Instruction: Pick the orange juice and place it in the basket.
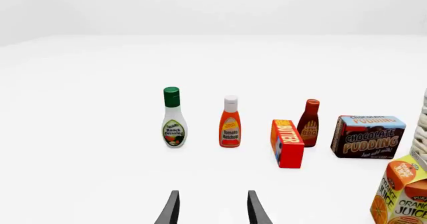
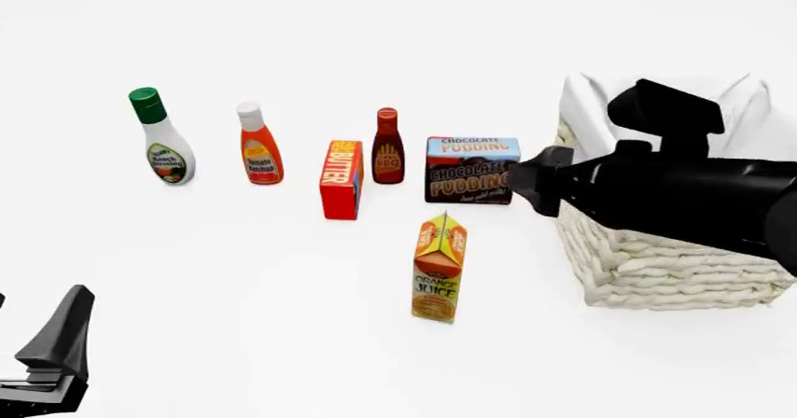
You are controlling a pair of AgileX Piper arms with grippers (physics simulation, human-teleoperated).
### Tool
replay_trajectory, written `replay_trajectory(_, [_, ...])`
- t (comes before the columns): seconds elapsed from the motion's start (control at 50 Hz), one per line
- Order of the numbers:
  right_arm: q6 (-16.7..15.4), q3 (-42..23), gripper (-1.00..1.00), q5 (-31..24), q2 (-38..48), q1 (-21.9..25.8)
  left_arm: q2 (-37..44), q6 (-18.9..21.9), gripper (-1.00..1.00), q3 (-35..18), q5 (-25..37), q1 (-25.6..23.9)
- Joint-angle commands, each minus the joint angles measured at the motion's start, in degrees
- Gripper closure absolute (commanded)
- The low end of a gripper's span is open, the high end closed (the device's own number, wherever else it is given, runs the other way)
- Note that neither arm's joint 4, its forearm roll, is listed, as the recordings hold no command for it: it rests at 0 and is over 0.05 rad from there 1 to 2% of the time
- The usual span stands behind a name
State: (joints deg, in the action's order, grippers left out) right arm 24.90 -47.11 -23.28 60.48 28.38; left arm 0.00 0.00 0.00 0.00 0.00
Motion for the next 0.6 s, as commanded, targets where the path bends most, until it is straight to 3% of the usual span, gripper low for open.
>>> replay_trajectory(0.02, [5.0,-2.4,-1.0,-1.7,3.5,1.2,0.0,0.0,-1.0,0.0,0.0,0.0])
replay_trajectory(0.24, [7.5,-4.2,-1.0,-2.3,7.0,1.5,0.0,0.0,-1.0,0.0,0.0,0.0])
replay_trajectory(0.28, [6.3,-4.9,-1.0,-2.7,7.4,0.9,0.0,0.0,-1.0,0.0,0.0,0.0])
replay_trajectory(0.36, [6.6,-5.6,-1.0,-2.6,8.7,0.8,0.0,0.0,-1.0,0.0,0.0,0.0])
replay_trajectory(0.38, [8.2,-5.7,-1.0,-2.7,9.3,1.0,0.0,0.0,-1.0,0.0,0.0,0.0])
replay_trajectory(0.42, [7.3,-6.4,-1.0,-3.1,9.7,0.6,0.0,0.0,-1.0,0.0,0.0,0.0])
replay_trajectory(0.48, [11.8,-6.0,-1.0,-3.3,10.7,1.4,0.0,0.0,-1.0,0.0,0.0,0.0])
replay_trajectory(0.52, [10.1,-7.4,-1.0,-4.1,11.7,0.6,0.0,0.0,-1.0,0.0,0.0,0.0])
replay_trajectory(0.6, [11.6,-7.9,-1.0,-4.2,13.0,1.1,0.0,0.0,-1.0,0.0,0.0,0.0])
